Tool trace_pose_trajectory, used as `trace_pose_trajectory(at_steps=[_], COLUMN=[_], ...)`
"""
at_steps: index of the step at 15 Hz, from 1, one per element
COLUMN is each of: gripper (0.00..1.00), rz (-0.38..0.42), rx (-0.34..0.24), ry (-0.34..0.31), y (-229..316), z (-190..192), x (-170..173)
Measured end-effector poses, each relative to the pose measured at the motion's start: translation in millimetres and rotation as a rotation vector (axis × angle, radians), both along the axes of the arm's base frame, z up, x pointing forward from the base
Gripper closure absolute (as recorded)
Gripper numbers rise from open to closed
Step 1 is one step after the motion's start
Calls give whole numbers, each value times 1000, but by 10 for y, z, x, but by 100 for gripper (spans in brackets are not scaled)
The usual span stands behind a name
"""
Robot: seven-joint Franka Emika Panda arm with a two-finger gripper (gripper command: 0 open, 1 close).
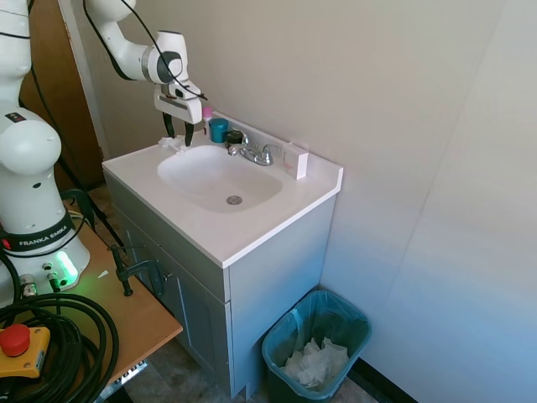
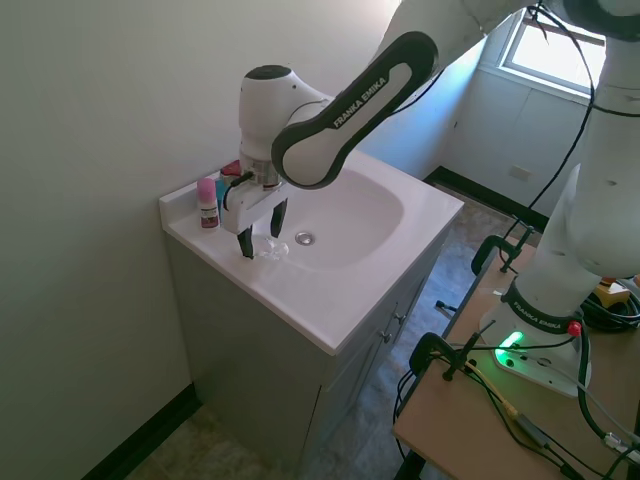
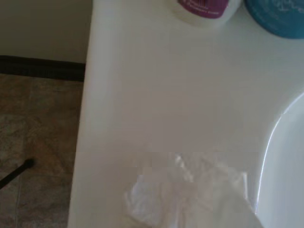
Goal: Throw the tissue in the trash bin
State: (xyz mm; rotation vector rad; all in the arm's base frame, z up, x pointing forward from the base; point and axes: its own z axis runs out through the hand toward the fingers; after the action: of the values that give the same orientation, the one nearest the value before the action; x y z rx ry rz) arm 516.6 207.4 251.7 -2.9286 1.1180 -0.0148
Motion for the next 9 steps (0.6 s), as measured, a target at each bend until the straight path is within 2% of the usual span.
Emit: trace_pose_trajectory(at_steps=[9], gripper=[100], rz=[-27], rx=[0], ry=[46], y=[76], z=[-101], x=[80])
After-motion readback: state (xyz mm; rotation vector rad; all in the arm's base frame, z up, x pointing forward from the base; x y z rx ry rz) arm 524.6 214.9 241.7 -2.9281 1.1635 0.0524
